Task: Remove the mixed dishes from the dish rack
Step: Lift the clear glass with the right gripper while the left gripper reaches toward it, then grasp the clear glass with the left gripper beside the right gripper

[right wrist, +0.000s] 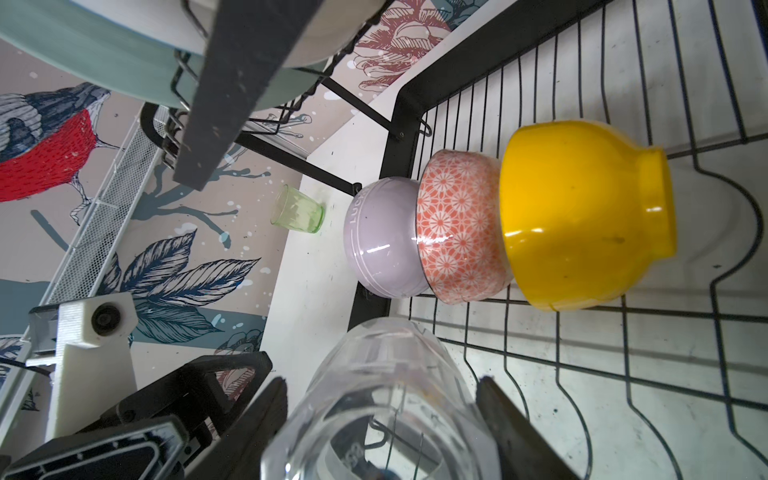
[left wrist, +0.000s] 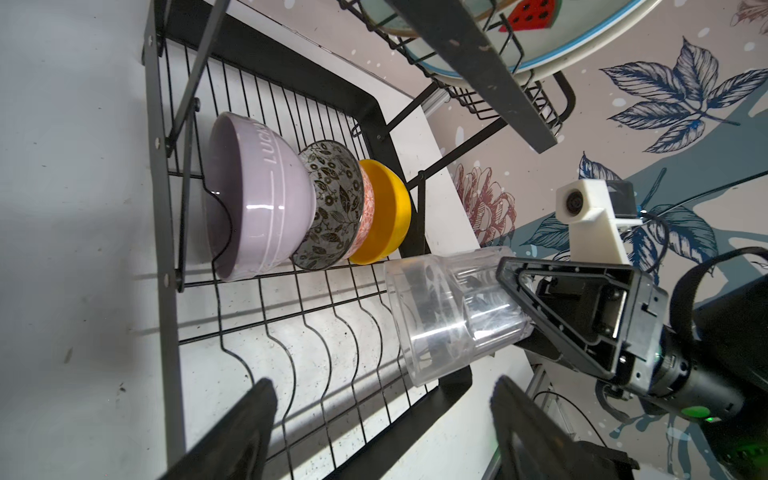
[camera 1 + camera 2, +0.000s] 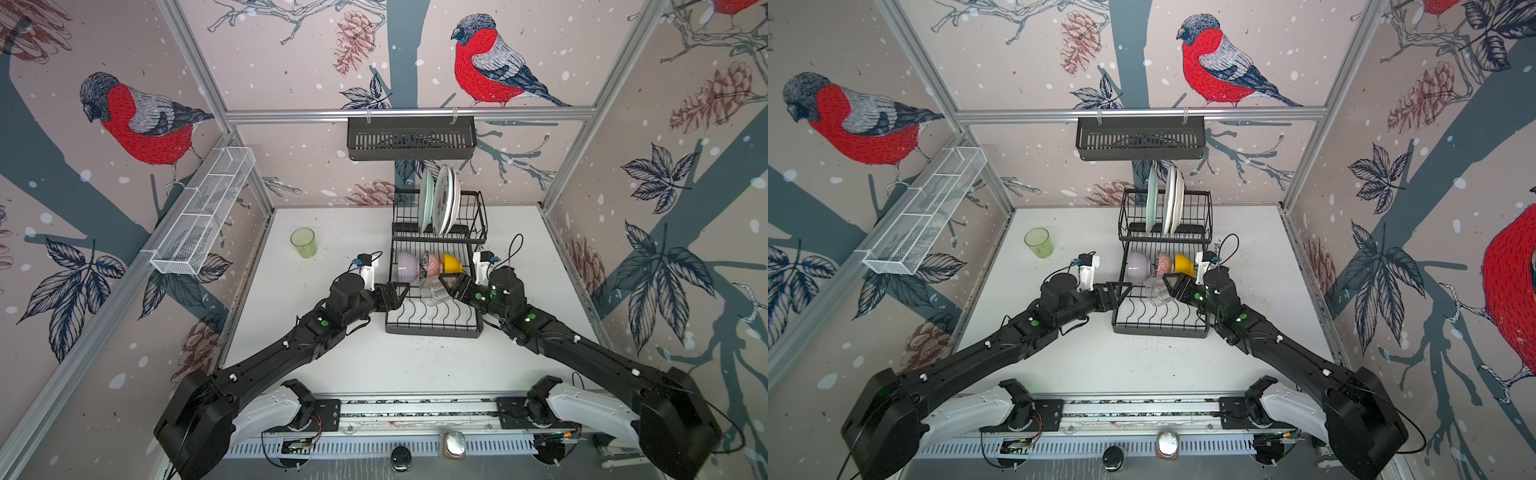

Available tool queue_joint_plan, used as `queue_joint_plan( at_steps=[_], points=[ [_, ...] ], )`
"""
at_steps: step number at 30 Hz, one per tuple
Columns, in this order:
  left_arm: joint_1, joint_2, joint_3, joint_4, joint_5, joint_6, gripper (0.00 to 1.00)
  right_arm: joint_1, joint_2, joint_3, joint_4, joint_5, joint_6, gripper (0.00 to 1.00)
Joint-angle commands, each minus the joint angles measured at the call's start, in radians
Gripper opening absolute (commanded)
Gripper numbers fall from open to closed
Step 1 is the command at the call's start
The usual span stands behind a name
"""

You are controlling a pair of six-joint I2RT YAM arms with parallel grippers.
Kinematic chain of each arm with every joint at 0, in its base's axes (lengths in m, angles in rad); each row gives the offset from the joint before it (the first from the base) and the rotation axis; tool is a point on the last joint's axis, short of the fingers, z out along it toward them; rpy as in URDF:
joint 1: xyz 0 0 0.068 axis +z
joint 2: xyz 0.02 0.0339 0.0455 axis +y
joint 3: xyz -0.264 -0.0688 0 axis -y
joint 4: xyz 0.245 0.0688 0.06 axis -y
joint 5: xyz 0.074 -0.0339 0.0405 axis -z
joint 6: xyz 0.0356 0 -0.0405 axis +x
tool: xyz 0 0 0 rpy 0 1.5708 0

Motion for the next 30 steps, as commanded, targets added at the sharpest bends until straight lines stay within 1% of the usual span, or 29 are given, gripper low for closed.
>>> queue_joint_plan(
  at_steps=[1, 3, 7, 14, 23, 30],
  points=[
    [-0.015, 0.027, 0.022, 0.101, 0.023, -0.017, 0.73, -0.007, -0.012, -0.002, 0.094, -0.036, 0.035, 0.56],
    [-0.020, 0.052, 0.038, 0.113, 0.037, -0.020, 0.69, -0.008, -0.014, 0.002, 0.097, -0.037, 0.034, 0.56],
    [-0.030, 0.096, 0.053, 0.166, 0.068, -0.036, 0.63, -0.009, -0.013, 0.003, 0.098, -0.041, 0.040, 0.56],
    [-0.039, 0.148, 0.066, 0.244, 0.104, -0.068, 0.56, -0.014, -0.034, -0.008, 0.127, -0.067, 0.069, 0.56],
    [-0.061, 0.181, 0.078, 0.302, 0.117, -0.089, 0.47, -0.017, -0.056, -0.008, 0.143, -0.085, 0.089, 0.56],
    [-0.074, 0.203, 0.080, 0.352, 0.143, -0.107, 0.42, -0.017, -0.047, -0.021, 0.202, -0.127, 0.133, 0.56]
  ],
)
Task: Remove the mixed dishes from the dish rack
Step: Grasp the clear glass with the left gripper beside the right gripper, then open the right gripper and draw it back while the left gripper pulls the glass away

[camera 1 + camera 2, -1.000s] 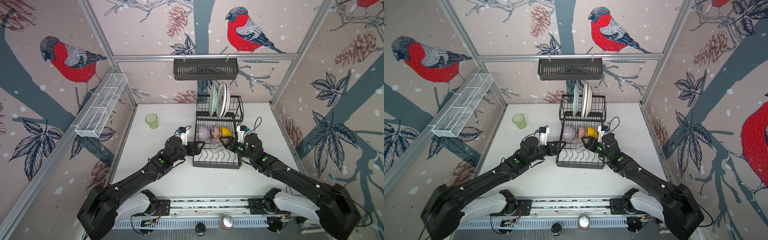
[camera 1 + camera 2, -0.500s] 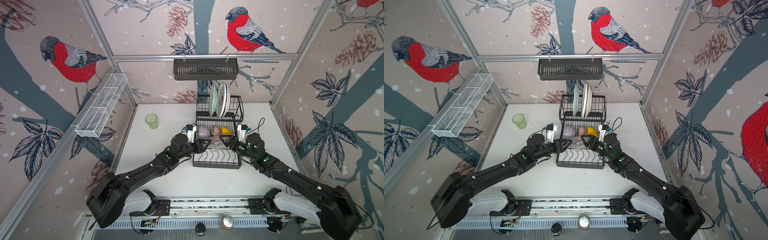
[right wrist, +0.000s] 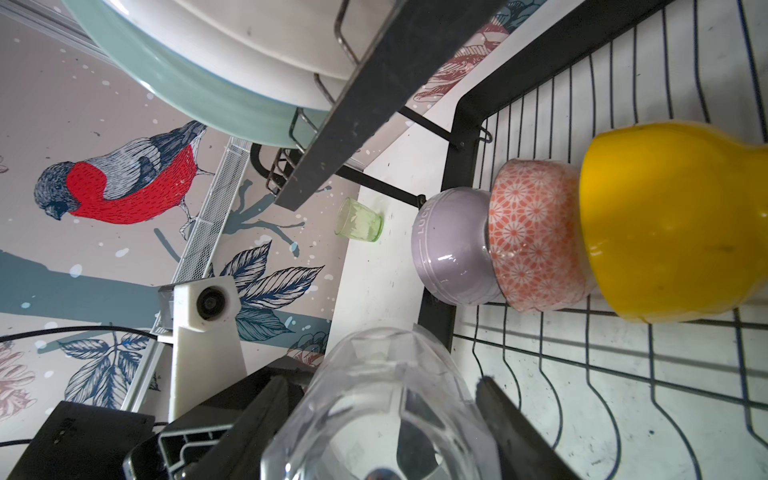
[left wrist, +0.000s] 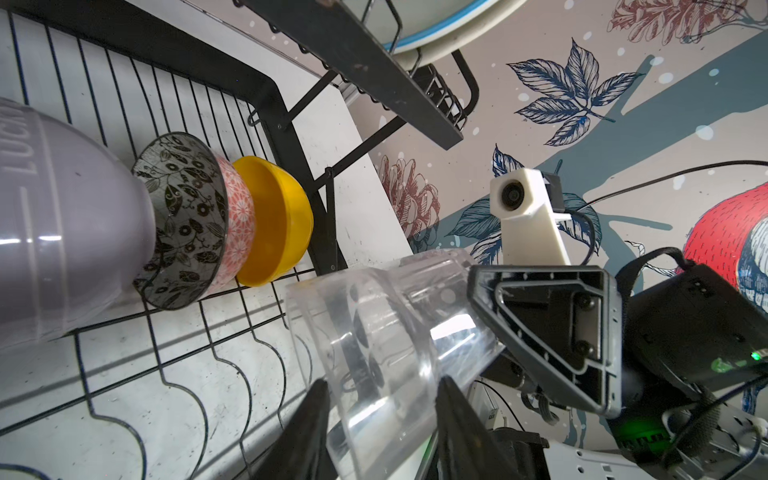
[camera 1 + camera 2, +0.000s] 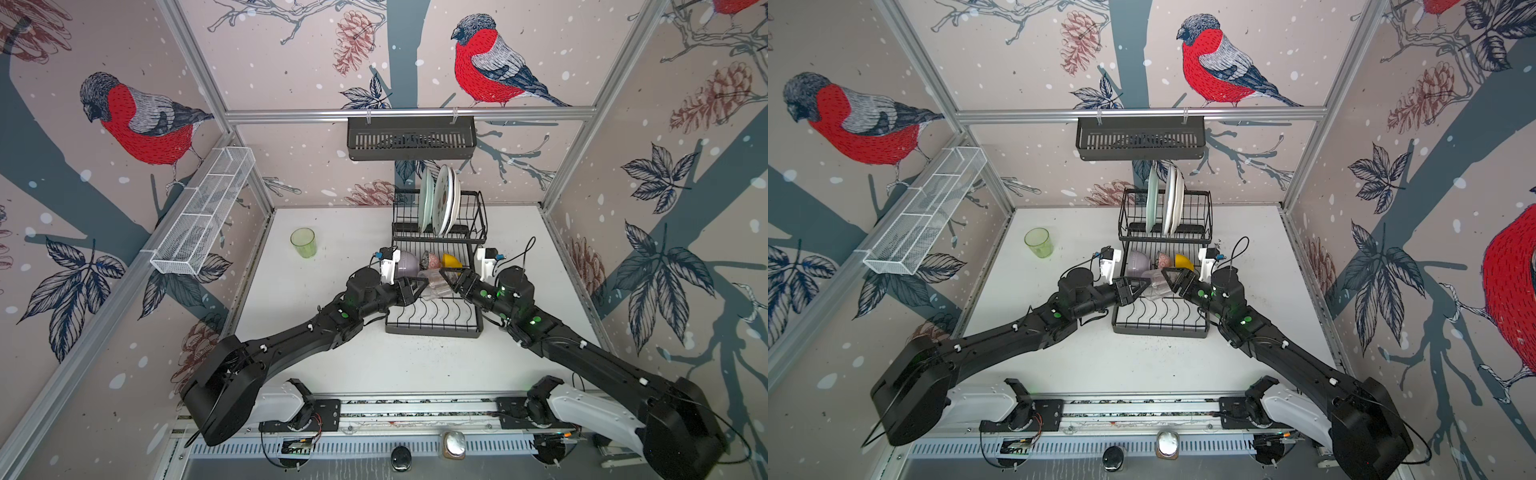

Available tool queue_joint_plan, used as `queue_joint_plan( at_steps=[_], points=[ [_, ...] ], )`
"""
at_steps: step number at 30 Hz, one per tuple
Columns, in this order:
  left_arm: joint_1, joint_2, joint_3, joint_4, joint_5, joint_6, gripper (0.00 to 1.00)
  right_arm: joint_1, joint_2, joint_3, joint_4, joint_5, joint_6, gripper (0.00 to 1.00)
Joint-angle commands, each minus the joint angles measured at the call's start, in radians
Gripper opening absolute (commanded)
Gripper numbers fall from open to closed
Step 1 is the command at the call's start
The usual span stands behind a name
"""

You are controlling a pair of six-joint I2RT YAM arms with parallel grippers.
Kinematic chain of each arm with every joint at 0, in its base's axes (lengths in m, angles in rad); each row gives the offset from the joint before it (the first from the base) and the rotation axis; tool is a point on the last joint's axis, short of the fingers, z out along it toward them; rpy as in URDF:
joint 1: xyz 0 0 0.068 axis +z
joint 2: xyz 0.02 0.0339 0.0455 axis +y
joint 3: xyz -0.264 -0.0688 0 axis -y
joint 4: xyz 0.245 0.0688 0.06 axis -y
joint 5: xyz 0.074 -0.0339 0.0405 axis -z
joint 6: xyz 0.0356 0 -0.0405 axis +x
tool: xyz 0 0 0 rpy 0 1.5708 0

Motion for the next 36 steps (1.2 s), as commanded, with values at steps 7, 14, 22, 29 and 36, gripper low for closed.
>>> queue_joint_plan(
  at_steps=[7, 14, 22, 29, 36],
  points=[
    [-0.006, 0.018, -0.006, 0.170, 0.063, -0.030, 0.34, 0.001, 0.012, -0.023, 0.135, -0.067, 0.069, 0.56],
    [-0.007, 0.031, -0.025, 0.270, 0.105, -0.052, 0.29, 0.000, 0.021, -0.031, 0.162, -0.110, 0.090, 0.56],
    [-0.007, 0.064, -0.033, 0.366, 0.157, -0.080, 0.28, 0.003, 0.056, -0.056, 0.218, -0.164, 0.123, 0.57],
    [-0.007, 0.072, -0.034, 0.391, 0.167, -0.085, 0.28, 0.020, 0.075, -0.051, 0.232, -0.174, 0.125, 0.57],
    [-0.007, 0.074, -0.037, 0.401, 0.168, -0.086, 0.28, 0.040, 0.093, -0.048, 0.231, -0.174, 0.126, 0.58]
  ],
)
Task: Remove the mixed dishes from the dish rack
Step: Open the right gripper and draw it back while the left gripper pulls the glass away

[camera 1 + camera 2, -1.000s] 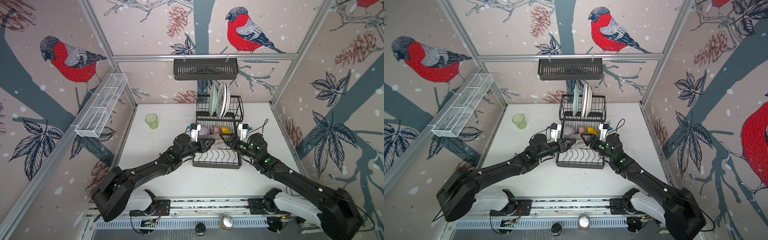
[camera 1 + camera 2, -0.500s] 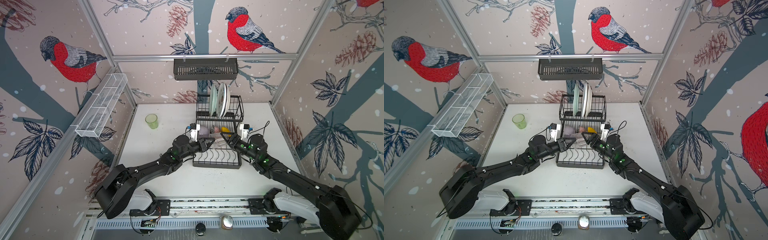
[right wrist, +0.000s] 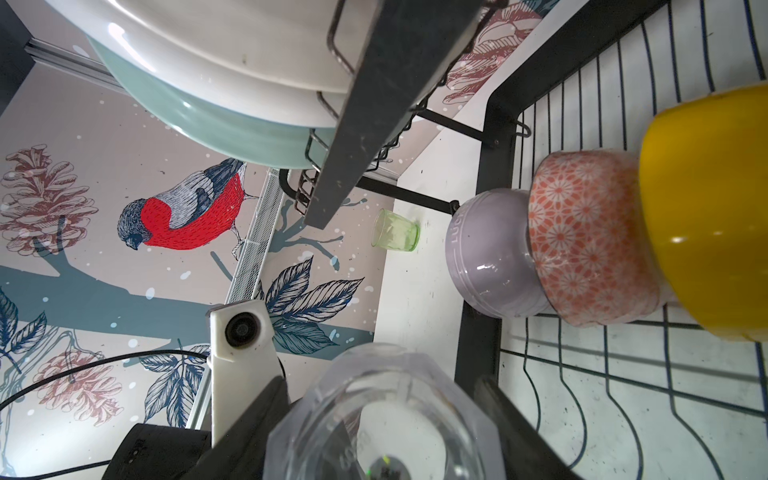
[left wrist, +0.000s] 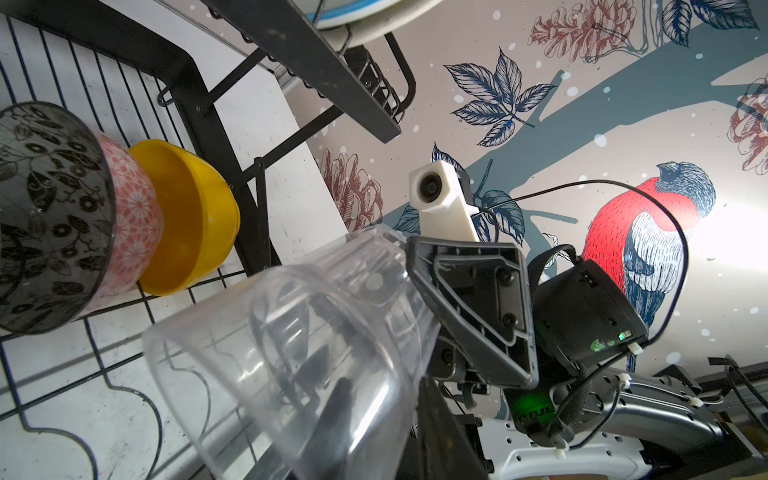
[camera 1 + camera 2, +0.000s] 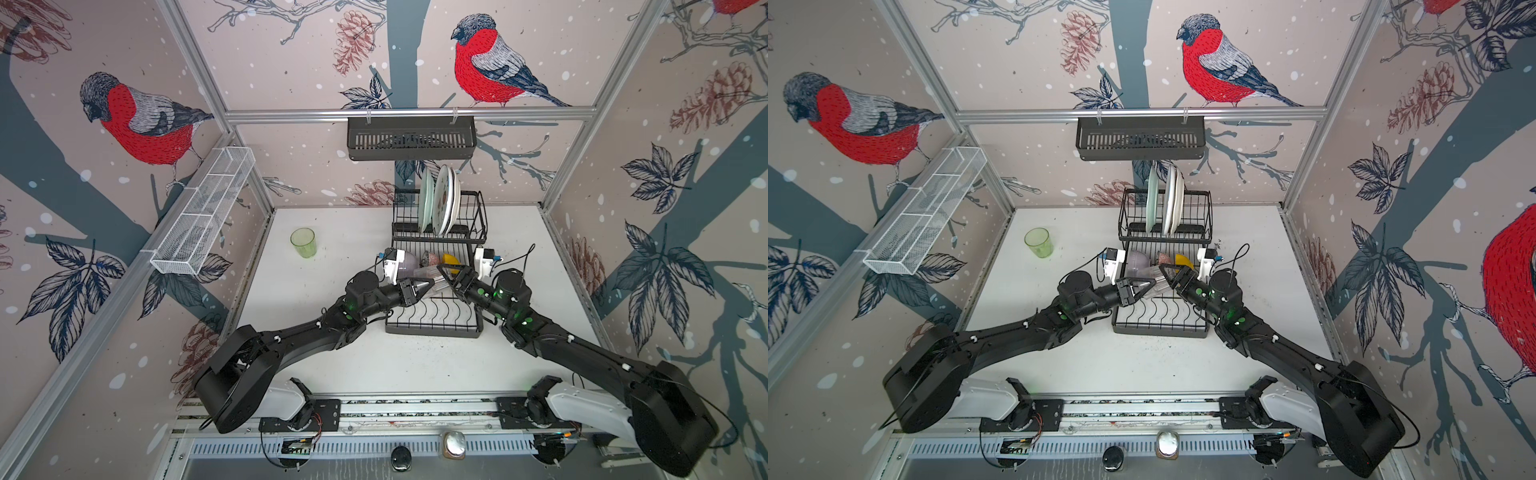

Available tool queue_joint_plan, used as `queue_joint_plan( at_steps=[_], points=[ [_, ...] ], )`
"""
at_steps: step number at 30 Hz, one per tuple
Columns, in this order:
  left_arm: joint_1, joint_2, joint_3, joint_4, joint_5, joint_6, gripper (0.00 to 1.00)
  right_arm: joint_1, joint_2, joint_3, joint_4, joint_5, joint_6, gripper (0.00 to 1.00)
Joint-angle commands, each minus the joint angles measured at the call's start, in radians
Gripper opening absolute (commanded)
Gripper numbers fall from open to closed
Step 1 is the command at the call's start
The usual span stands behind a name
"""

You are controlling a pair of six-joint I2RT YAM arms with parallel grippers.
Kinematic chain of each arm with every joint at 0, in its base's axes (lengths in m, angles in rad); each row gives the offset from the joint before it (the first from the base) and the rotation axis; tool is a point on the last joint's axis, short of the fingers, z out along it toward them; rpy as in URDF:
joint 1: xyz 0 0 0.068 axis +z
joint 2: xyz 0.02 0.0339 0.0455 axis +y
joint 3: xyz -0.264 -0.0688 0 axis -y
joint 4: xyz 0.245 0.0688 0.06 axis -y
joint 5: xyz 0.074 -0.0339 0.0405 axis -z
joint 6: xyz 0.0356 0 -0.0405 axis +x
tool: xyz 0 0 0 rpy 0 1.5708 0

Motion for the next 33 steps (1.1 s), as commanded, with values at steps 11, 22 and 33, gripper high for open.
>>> queue_joint_plan(
  at_steps=[11, 22, 33],
  points=[
    [-0.006, -0.020, -0.017, 0.123, 0.039, 0.021, 0.00, 0.036, 0.023, -0.018, 0.012, -0.148, -0.041, 0.71],
    [-0.006, -0.082, -0.038, 0.022, -0.006, 0.063, 0.00, 0.030, -0.022, -0.023, -0.042, -0.113, -0.072, 0.94],
    [-0.005, -0.162, -0.006, -0.247, -0.119, 0.155, 0.00, 0.017, -0.107, -0.058, -0.160, -0.036, -0.143, 1.00]
  ],
)
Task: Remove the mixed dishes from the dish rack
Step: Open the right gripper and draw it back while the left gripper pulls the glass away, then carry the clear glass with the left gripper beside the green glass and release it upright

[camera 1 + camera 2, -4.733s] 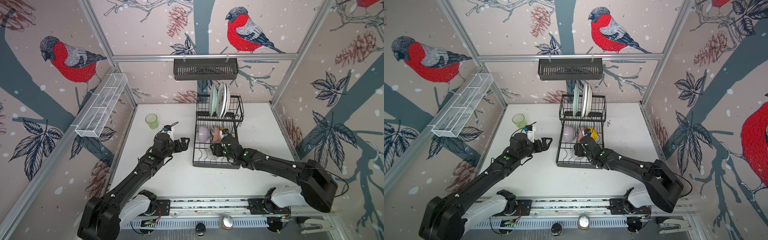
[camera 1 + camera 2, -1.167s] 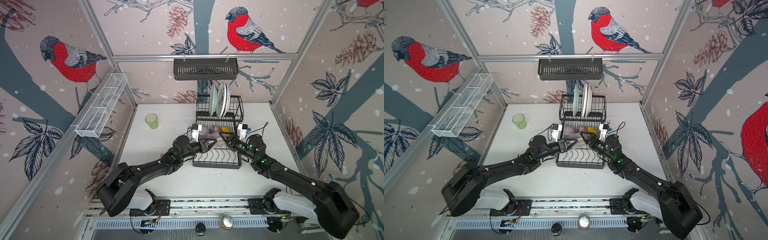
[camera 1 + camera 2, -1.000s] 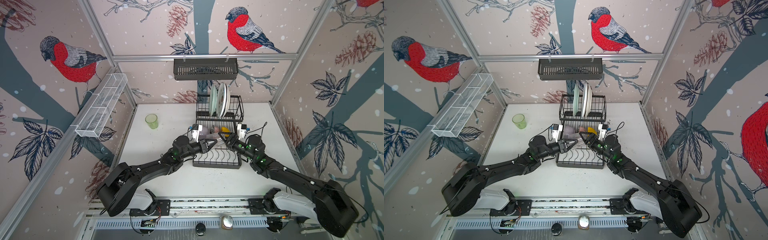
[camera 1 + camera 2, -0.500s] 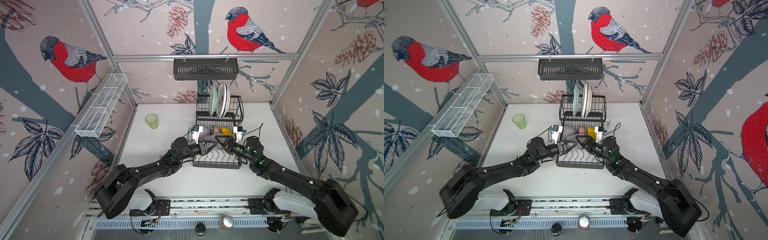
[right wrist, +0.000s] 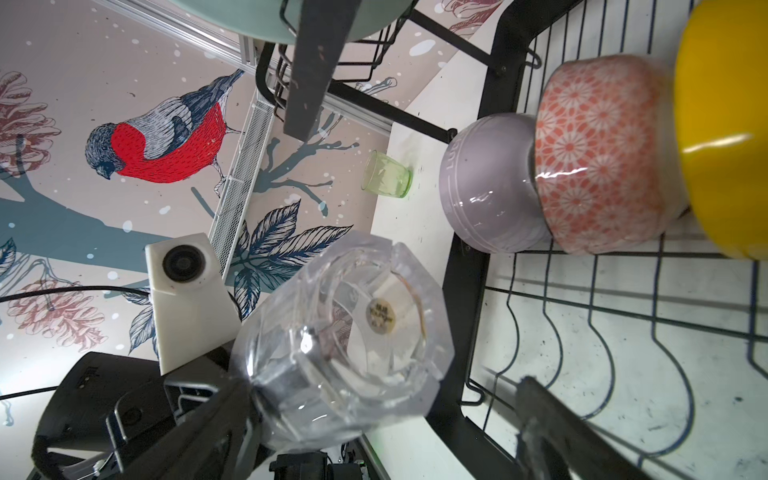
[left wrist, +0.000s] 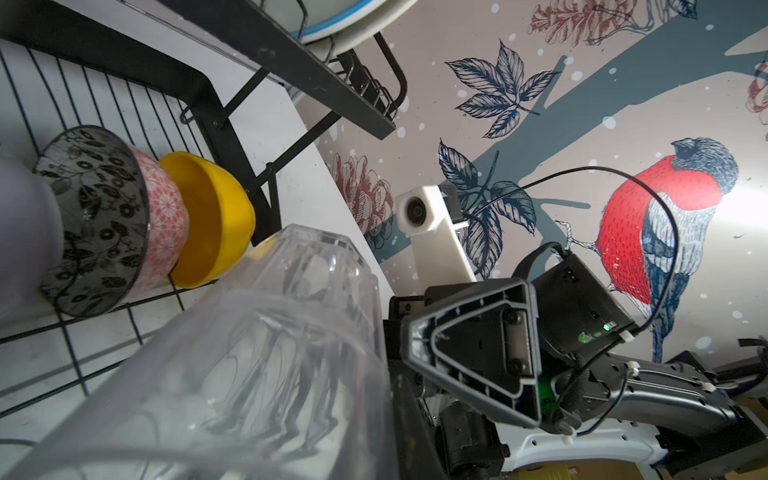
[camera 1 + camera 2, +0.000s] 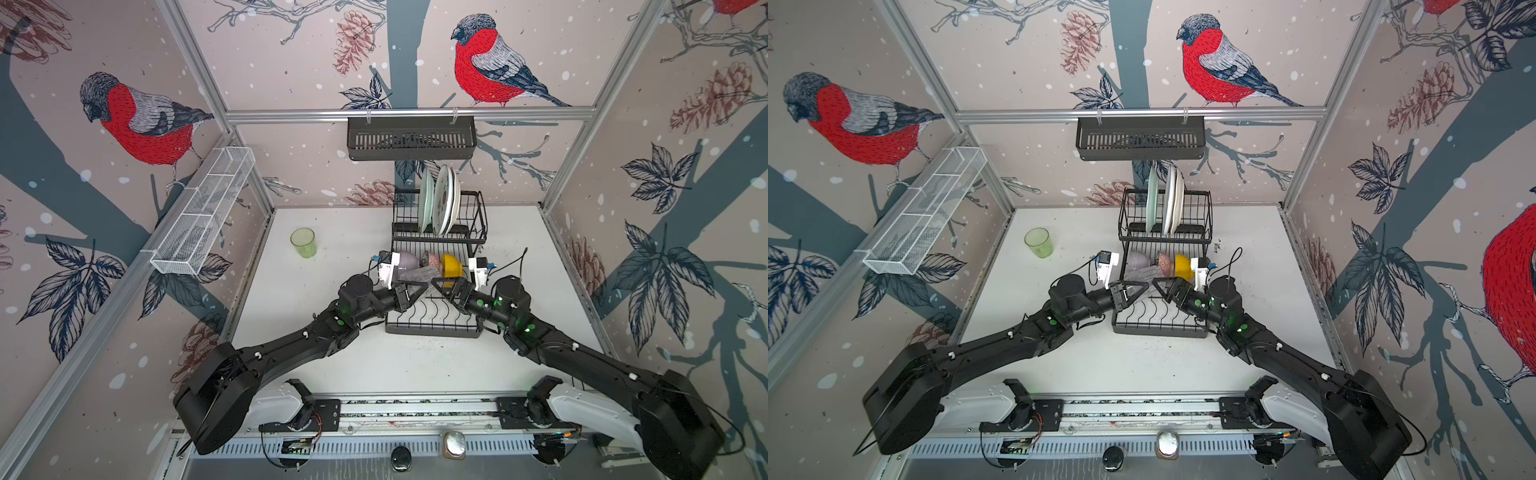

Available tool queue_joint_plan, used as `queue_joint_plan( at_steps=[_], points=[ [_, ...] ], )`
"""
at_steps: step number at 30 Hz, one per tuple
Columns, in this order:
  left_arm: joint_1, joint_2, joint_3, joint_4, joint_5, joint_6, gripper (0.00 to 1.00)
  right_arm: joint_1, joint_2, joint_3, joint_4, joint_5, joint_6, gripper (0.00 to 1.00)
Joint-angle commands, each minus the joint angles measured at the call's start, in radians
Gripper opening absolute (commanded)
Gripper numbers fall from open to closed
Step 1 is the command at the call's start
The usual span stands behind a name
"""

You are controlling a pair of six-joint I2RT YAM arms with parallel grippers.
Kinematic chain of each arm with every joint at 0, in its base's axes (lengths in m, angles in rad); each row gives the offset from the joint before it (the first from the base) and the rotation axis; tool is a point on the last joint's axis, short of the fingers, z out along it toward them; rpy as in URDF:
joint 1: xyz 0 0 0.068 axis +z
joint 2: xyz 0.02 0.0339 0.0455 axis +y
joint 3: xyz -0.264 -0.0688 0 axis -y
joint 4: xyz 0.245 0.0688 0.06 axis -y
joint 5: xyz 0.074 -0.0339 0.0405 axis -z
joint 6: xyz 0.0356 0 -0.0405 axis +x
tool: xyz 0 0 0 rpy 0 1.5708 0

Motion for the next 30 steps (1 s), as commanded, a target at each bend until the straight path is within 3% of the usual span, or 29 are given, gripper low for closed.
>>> queue_joint_plan(
  at_steps=[1, 8, 16, 20, 24, 30],
  points=[
    [0.002, -0.032, 0.023, -0.115, -0.075, 0.063, 0.00, -0.003, -0.040, -0.009, -0.074, 0.059, -0.065, 1.00],
    [0.050, -0.151, 0.067, -0.435, -0.273, 0.129, 0.00, -0.003, -0.180, -0.030, -0.250, 0.189, -0.172, 0.99],
    [0.287, -0.208, 0.083, -0.630, -0.368, 0.178, 0.00, -0.002, -0.303, -0.057, -0.370, 0.334, -0.275, 1.00],
    [0.413, -0.111, 0.143, -0.635, -0.351, 0.228, 0.00, -0.005, -0.331, -0.066, -0.395, 0.355, -0.305, 1.00],
    [0.497, 0.061, 0.300, -0.701, -0.315, 0.296, 0.00, -0.012, -0.339, -0.062, -0.432, 0.372, -0.338, 1.00],
    [0.522, 0.308, 0.569, -0.920, -0.462, 0.352, 0.00, -0.022, -0.338, -0.062, -0.446, 0.358, -0.356, 0.99]
  ],
)
